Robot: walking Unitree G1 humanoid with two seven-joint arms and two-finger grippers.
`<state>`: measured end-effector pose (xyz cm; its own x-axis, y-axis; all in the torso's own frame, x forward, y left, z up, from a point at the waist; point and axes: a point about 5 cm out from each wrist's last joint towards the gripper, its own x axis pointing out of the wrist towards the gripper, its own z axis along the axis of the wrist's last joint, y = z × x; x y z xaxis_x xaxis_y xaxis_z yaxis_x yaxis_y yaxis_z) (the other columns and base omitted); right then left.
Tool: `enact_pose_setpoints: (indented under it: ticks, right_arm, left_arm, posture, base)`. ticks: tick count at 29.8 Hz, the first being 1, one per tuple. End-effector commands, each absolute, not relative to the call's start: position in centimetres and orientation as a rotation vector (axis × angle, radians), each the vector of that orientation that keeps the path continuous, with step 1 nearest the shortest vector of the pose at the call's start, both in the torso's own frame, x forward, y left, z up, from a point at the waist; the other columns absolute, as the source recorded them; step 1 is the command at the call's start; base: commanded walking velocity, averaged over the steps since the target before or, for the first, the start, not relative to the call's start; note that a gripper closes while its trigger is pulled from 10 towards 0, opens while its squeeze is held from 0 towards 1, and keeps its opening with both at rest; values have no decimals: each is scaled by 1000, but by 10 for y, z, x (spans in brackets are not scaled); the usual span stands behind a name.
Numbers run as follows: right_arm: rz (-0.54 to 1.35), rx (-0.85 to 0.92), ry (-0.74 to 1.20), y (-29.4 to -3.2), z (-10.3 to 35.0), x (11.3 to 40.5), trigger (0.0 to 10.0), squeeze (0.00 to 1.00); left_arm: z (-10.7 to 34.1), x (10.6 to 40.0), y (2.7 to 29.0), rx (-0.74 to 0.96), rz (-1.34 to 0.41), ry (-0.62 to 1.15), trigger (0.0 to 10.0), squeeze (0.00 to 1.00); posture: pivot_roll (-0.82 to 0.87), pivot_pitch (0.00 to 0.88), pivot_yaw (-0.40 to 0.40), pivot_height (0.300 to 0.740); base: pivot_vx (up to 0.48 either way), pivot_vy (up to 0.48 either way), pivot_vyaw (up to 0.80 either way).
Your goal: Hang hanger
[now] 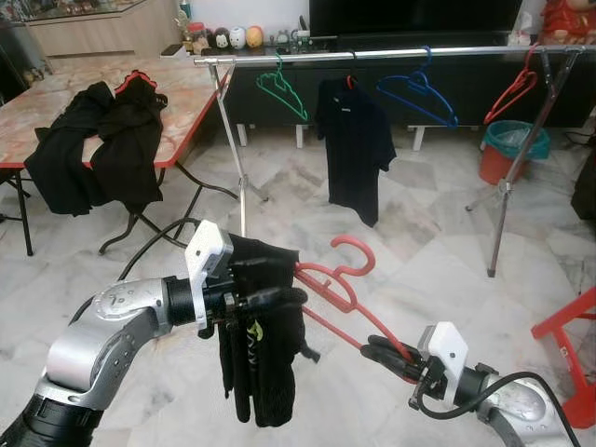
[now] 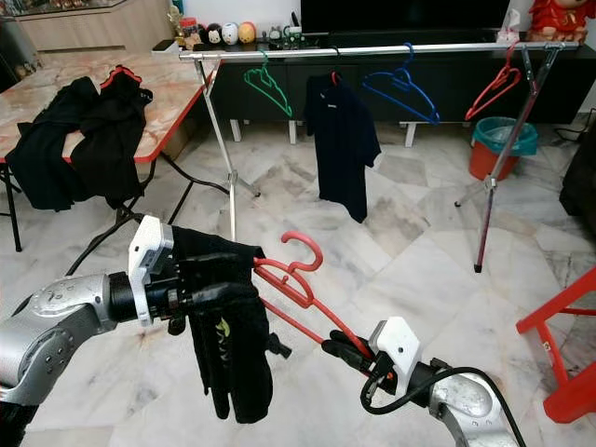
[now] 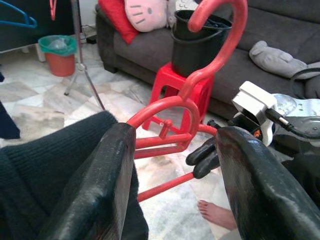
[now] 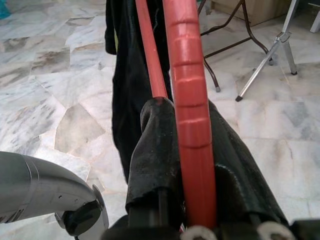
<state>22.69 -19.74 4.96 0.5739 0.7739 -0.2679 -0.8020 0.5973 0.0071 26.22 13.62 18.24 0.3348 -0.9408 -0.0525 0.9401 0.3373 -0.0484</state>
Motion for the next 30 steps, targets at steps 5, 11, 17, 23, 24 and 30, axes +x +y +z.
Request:
enact_pose_setpoints:
  ticks: [5,11,17,23,24,30]
  right_arm:
    - [925,-127,170,-191,61,234,10000,0]
    - [925,-126,167,-190,61,234,10000,0]
    - [921,-127,169,-188,60,235,10000,0]
    - [876,-129,166,-191,59,239,10000,0]
    - [875,-127,163,-190,60,239,10000,0]
    - [857,-117,153,-188,61,242,10000,0]
  left_arm:
    - [188,265,138,-17,-1207,46,10000,0]
    - [193,267,139,-30,-1196,30,10000,0]
    - [194,266,136,-36,-1208,24,10000,0]
    - [195,266,136,-45,-1211,23,10000,0]
    - [195,266,136,-45,-1212,24,10000,0]
    - [196,266,135,-52,-1216,17,10000,0]
  posture:
    - [-26,25,94,740]
    - [-20,29,96,740]
    - [-22,29,96,740]
    - [-22,29,96,740]
    - [-22,29,96,740]
    - [-20,28,95,740]
  base:
    - [0,259,0]
    - [0,269,0]
    - [0,269,0]
    - [0,262,0]
    - [0,259,0]
    - [0,139,0]
